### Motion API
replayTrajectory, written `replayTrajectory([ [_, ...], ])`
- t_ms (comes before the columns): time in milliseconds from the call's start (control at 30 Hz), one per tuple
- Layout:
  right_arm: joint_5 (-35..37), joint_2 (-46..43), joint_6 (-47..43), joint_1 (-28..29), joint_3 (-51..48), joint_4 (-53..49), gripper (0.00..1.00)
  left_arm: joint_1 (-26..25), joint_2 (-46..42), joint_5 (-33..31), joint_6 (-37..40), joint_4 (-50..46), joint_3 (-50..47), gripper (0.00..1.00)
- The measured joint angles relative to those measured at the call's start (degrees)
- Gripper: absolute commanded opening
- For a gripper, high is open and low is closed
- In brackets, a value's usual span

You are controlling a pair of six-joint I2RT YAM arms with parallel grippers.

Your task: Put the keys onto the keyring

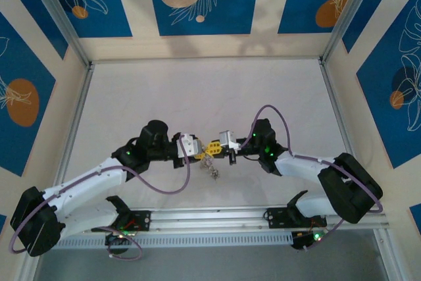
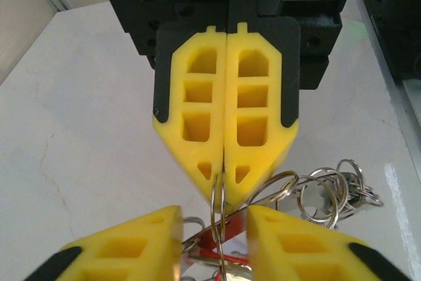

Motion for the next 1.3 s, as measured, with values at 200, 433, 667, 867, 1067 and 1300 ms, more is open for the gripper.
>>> replayTrajectory([
  [200,0.79,0.20,0.42,-0.13,-0.70,0.07,0.00,0.00,1.44,0.63,0.11,0.66,0.00,0.11],
  [433,2.23,-0.13,-1.07,0.02,-1.09,-2.36,0.07,-0.24,2.49,-0.31,1.16,-1.73,0.87,0.00],
  [667,10.34,-4.39,-7.89,2.19,1.38,-12.94,0.23,-1.16,6.29,-4.02,3.13,-16.52,10.69,0.00],
  [867,14.40,-5.84,-11.21,4.04,3.50,-20.09,0.22,-1.88,8.13,-8.44,4.66,-23.10,15.50,0.00],
  [1067,16.41,-5.77,-11.93,5.20,4.35,-23.80,0.19,-3.17,9.79,-9.92,5.53,-27.10,17.99,0.00],
  [1300,16.52,-5.27,-10.62,5.27,4.35,-23.30,0.04,-3.39,11.17,-9.81,5.66,-28.24,18.91,0.00],
])
